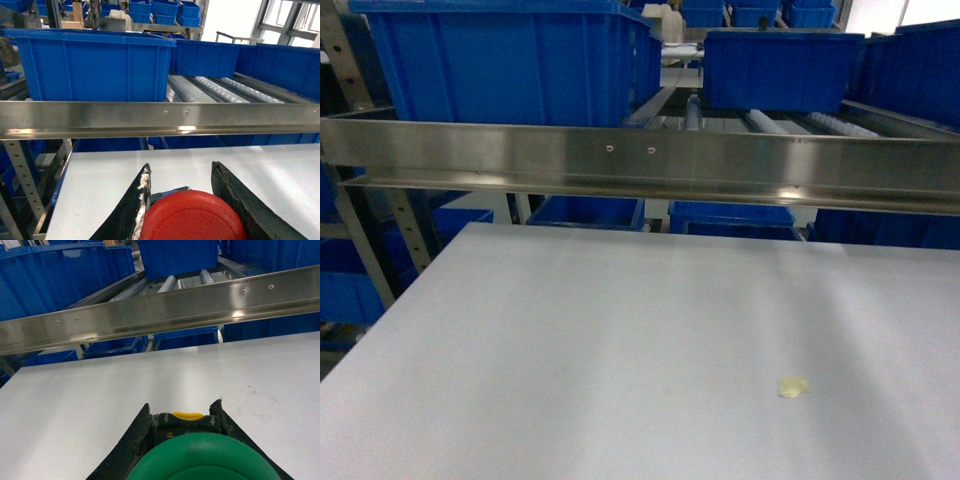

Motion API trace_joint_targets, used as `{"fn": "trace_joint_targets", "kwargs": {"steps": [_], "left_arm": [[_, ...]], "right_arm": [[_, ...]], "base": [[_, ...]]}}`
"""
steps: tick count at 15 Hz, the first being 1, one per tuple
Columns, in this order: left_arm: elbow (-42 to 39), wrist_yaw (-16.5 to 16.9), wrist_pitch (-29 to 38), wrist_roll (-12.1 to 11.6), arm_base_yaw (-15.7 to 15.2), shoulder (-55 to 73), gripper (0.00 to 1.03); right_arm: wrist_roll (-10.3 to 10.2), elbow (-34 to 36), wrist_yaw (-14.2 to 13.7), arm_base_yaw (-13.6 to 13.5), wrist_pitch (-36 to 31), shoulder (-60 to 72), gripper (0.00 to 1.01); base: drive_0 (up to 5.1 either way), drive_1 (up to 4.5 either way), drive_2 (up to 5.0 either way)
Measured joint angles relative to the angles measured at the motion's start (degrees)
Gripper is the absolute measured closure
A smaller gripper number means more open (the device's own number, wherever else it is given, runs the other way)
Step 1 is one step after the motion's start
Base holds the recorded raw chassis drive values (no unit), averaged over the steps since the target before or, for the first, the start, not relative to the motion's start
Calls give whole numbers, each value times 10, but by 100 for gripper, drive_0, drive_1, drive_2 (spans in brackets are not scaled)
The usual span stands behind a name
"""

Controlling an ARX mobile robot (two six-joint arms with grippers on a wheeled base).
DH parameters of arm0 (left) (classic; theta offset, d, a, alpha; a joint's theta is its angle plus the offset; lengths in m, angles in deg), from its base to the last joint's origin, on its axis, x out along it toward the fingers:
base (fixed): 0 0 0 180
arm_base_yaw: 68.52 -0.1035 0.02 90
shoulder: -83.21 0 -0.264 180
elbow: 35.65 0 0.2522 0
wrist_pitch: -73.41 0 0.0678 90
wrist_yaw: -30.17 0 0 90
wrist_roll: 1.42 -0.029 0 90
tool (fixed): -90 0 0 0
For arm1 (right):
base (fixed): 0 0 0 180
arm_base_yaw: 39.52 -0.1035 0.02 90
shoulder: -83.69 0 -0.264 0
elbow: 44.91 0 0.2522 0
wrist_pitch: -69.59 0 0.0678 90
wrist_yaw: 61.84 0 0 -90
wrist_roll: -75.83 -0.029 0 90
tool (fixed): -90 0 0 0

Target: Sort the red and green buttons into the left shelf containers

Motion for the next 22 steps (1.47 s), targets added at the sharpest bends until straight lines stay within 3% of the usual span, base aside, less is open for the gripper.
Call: {"fn": "trace_joint_targets", "kwargs": {"steps": [22], "left_arm": [[0, 0, 0, 0, 0, 0, 72]], "right_arm": [[0, 0, 0, 0, -2, 0, 73]], "base": [[-496, 271, 207]]}}
